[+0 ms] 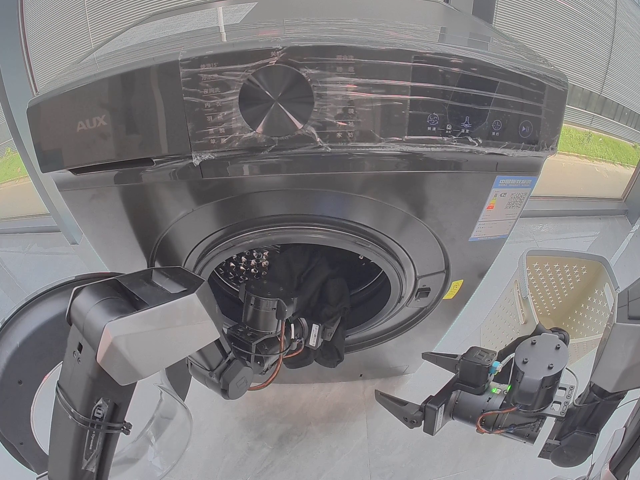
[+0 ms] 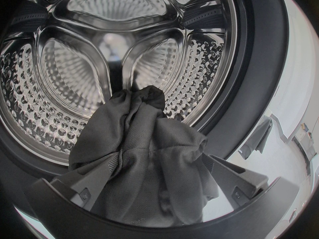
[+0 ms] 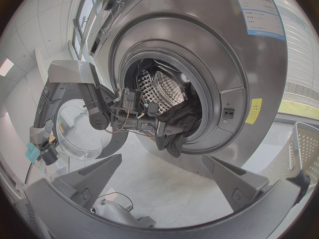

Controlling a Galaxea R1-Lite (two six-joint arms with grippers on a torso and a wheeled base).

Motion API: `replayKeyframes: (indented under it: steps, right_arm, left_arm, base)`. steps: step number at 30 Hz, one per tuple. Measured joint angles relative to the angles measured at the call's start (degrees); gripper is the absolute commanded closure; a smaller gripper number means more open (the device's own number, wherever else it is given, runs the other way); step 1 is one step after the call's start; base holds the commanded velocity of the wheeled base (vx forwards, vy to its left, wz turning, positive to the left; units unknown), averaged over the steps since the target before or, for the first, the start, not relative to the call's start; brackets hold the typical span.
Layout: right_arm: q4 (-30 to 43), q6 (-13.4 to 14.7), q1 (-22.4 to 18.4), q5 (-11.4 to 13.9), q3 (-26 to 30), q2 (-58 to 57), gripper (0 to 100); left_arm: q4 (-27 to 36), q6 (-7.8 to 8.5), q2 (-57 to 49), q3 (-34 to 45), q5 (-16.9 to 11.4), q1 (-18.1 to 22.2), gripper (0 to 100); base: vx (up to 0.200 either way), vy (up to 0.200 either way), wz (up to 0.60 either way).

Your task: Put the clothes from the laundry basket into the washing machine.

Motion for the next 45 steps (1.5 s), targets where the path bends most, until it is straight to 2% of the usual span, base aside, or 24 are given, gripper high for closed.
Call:
replayKeyframes:
  steps: [1,6,11,17,23,27,28,36,41,45]
  right_arm:
    - [-0.02,0.02,0.02,0.00,0.00,0.02,0]
    - [-0.11,0.00,0.02,0.00,0.00,0.02,0]
    - [-0.18,0.00,0.02,0.00,-0.05,0.02,0]
    - [-0.24,0.00,0.02,0.00,-0.10,0.02,0]
    - [-0.29,0.07,0.28,0.00,-0.10,0.02,0]
    - [-0.27,0.10,0.33,0.00,-0.05,0.02,0]
    - [-0.27,0.10,0.33,0.00,-0.02,0.02,0]
    - [-0.24,0.10,0.28,0.00,-0.02,0.02,0]
    - [-0.22,0.10,0.33,0.00,0.00,0.02,0]
    - [-0.16,0.11,0.37,0.00,0.04,0.02,0]
  left_arm:
    - [-0.02,0.02,0.33,-0.09,0.02,0.07,100]
    - [-0.49,-0.16,1.16,-1.15,0.02,0.10,100]
    - [-1.37,-1.19,1.46,-4.88,0.30,0.46,100]
    - [-1.83,-3.06,1.66,-11.63,2.82,2.17,100]
    - [-2.84,-3.44,2.69,-16.98,4.99,3.30,100]
    - [-3.25,-3.47,3.41,-17.40,5.39,3.57,100]
    - [-3.28,-3.47,3.52,-17.20,5.39,3.55,0]
    - [-3.89,-3.58,3.36,-12.98,4.82,2.94,0]
    - [-3.52,-3.45,1.33,-6.95,2.33,1.76,0]
    - [-3.15,-2.65,-0.94,-1.87,0.50,0.71,0]
  base:
    - [0.000,0.000,0.00]
    - [0.000,0.000,0.00]
    - [0.000,0.000,0.00]
    - [0.000,0.000,0.00]
    - [0.000,0.000,0.00]
    - [0.000,0.000,0.00]
    - [0.000,0.000,0.00]
    - [0.000,0.000,0.00]
    - [0.000,0.000,0.00]
    - [0.000,0.000,0.00]
